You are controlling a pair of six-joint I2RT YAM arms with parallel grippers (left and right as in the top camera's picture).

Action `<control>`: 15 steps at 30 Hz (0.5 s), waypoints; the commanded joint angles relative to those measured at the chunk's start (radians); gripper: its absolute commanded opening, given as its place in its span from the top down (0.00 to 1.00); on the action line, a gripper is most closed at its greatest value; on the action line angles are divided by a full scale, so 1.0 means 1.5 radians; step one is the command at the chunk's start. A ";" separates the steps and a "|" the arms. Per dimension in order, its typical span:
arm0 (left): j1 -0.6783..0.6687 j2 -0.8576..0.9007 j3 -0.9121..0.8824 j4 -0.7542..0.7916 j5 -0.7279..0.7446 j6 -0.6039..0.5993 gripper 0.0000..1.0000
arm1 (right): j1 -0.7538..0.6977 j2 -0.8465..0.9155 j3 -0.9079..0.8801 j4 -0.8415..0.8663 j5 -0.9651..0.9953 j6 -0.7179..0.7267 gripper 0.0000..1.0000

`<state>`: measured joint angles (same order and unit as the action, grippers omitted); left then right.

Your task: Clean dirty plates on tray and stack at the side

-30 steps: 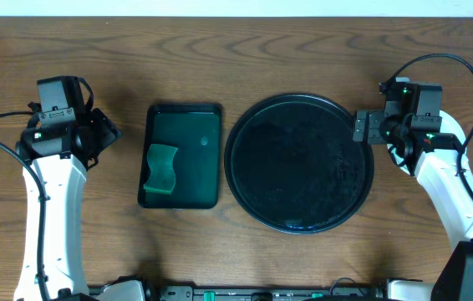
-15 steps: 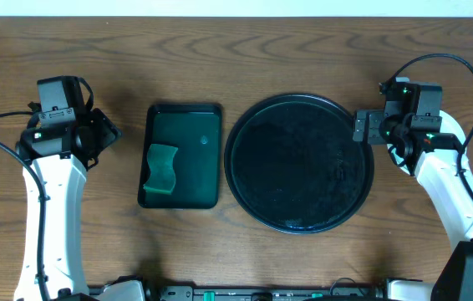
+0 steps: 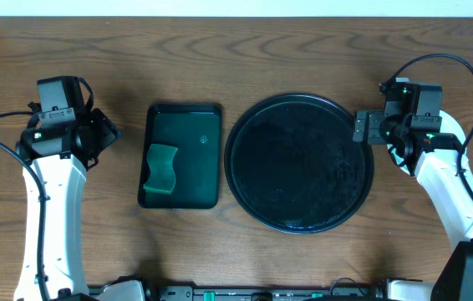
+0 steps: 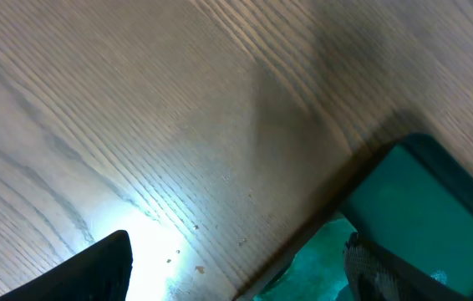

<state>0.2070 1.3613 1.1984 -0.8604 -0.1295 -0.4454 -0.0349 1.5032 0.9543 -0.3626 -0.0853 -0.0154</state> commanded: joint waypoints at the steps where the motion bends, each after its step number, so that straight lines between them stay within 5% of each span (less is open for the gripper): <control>1: 0.003 -0.001 0.010 -0.002 0.001 -0.003 0.19 | 0.002 -0.033 -0.003 0.000 0.004 -0.006 0.01; 15: 0.003 -0.001 0.010 -0.002 0.001 -0.003 0.19 | 0.003 -0.256 -0.003 -0.042 0.004 -0.005 0.01</control>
<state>0.2070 1.3613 1.1984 -0.8604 -0.1295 -0.4450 -0.0349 1.1912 0.9539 -0.4129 -0.0856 -0.0154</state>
